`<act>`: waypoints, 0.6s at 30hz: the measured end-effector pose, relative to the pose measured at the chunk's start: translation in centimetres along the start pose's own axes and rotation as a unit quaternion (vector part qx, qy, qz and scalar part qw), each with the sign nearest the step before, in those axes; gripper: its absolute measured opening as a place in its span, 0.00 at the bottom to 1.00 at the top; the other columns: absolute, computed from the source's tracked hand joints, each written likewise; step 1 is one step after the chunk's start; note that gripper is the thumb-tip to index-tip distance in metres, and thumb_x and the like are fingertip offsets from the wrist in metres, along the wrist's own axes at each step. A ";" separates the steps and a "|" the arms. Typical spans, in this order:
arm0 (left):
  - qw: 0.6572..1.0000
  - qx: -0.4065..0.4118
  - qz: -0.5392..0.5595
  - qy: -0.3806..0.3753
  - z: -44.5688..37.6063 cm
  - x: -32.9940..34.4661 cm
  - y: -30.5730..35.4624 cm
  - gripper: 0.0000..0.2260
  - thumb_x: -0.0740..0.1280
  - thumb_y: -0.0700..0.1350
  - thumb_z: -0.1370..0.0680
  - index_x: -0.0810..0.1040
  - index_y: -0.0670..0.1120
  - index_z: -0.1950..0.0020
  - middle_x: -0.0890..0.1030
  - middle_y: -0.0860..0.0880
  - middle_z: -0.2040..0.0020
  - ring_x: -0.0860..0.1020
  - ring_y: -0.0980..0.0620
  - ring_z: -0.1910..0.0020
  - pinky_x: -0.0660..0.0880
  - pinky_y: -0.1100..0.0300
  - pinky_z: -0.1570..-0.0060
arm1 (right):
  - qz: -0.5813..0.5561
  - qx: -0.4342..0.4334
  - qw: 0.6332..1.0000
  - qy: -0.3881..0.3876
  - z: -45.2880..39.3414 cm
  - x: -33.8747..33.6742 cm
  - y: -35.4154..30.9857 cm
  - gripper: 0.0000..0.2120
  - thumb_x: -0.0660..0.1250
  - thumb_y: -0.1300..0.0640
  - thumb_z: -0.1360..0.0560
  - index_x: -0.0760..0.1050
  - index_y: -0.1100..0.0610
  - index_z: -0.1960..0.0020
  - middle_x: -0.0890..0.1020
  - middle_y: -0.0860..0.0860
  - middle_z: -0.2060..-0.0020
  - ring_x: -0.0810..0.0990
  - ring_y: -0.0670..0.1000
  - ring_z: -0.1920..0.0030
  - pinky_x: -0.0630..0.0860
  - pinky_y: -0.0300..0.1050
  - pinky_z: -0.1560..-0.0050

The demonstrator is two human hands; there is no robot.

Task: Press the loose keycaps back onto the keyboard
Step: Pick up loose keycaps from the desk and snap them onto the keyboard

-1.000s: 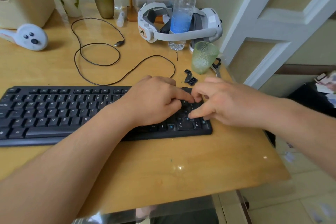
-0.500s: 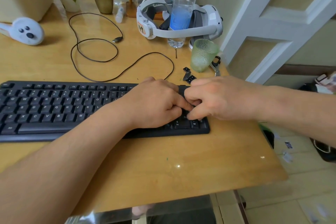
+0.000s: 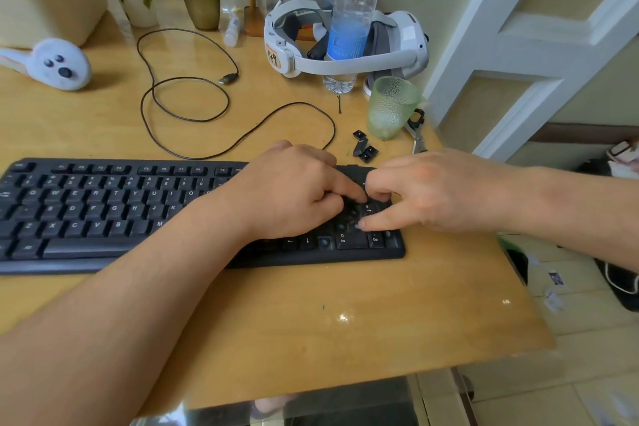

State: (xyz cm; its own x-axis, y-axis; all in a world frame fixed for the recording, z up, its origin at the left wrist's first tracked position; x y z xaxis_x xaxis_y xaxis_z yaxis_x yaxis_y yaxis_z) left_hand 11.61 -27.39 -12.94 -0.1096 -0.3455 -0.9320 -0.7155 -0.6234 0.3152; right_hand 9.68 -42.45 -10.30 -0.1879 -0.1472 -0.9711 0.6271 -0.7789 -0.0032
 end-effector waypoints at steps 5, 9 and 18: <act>1.000 -0.003 0.019 -0.004 0.0 0.2 -0.4 0.21 0.55 0.54 0.24 0.83 0.69 0.40 0.75 0.57 0.60 0.68 0.62 0.61 0.72 0.54 0.49 | 0.002 -0.037 0.999 0.005 -0.2 0.1 -0.4 0.15 0.58 0.35 0.22 0.70 0.46 0.53 0.72 0.42 0.58 0.70 0.45 0.57 0.67 0.45 0.60; 0.999 0.004 0.022 -0.035 0.2 0.3 -0.3 0.21 0.54 0.56 0.26 0.83 0.70 0.42 0.73 0.59 0.62 0.70 0.66 0.62 0.72 0.54 0.49 | -0.031 -0.011 0.999 -0.018 -1.3 -0.1 -0.7 0.18 0.66 0.37 0.24 0.63 0.46 0.61 0.73 0.46 0.61 0.71 0.43 0.57 0.70 0.47 0.61; 0.997 -0.002 0.073 -0.030 0.6 -0.3 -0.7 0.21 0.55 0.56 0.26 0.84 0.69 0.43 0.77 0.56 0.61 0.75 0.59 0.60 0.74 0.56 0.50 | -0.003 -0.044 0.998 -0.049 -2.1 -0.6 -1.5 0.14 0.68 0.41 0.23 0.68 0.46 0.60 0.78 0.43 0.63 0.73 0.42 0.63 0.67 0.38 0.65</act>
State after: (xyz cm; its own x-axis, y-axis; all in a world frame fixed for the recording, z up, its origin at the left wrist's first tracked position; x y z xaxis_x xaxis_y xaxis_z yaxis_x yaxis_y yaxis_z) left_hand 11.67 -26.42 -12.98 -0.2532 -0.3901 -0.8853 -0.6856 -0.5732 0.4487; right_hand 10.45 -39.88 -10.24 -0.2626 -0.2053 -0.9428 0.6887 -0.7243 -0.0341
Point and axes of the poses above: each hand's wrist, its own z-axis away from the middle knuckle, its own x-axis out of the palm, y = z × x, the point moved 6 cm from there along -z, towards the middle knuckle
